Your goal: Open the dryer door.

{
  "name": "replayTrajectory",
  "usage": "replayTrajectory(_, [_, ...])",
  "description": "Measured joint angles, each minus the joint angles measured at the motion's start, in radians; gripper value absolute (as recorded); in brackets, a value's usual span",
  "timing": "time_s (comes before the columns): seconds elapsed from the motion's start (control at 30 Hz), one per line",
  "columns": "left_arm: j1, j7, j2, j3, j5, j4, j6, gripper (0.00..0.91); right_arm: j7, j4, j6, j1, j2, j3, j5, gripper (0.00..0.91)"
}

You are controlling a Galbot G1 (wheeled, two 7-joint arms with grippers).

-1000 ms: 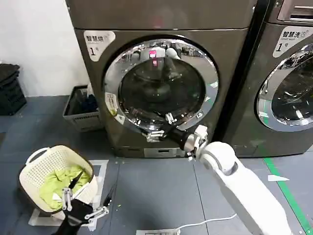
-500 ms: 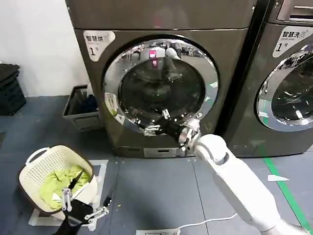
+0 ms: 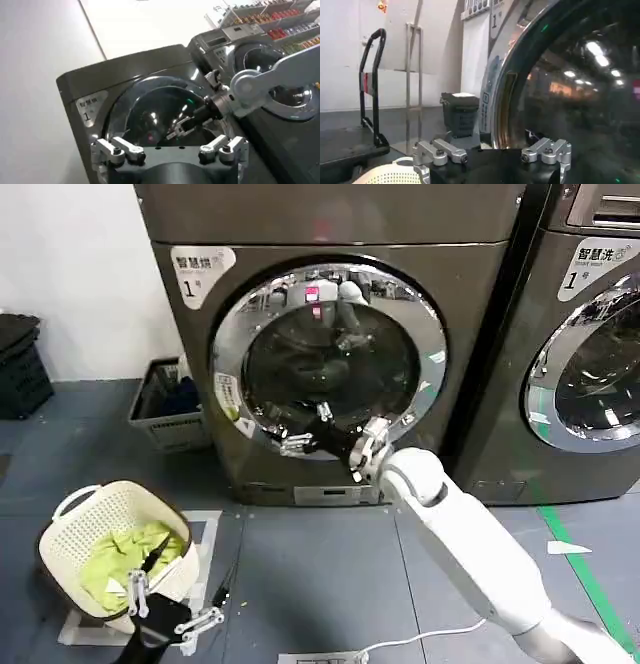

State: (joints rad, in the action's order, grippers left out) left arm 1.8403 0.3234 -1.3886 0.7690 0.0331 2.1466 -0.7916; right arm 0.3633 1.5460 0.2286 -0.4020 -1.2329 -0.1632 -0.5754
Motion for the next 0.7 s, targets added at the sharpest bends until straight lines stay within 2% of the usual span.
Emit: replayTrajectory(0.7, [0.007, 0.000, -0.001, 0.005, 0.000, 0.003, -0.007, 0.907, 0.016, -0.155, -0.028, 0.078, -0.092, -0.035, 0.025, 0.907])
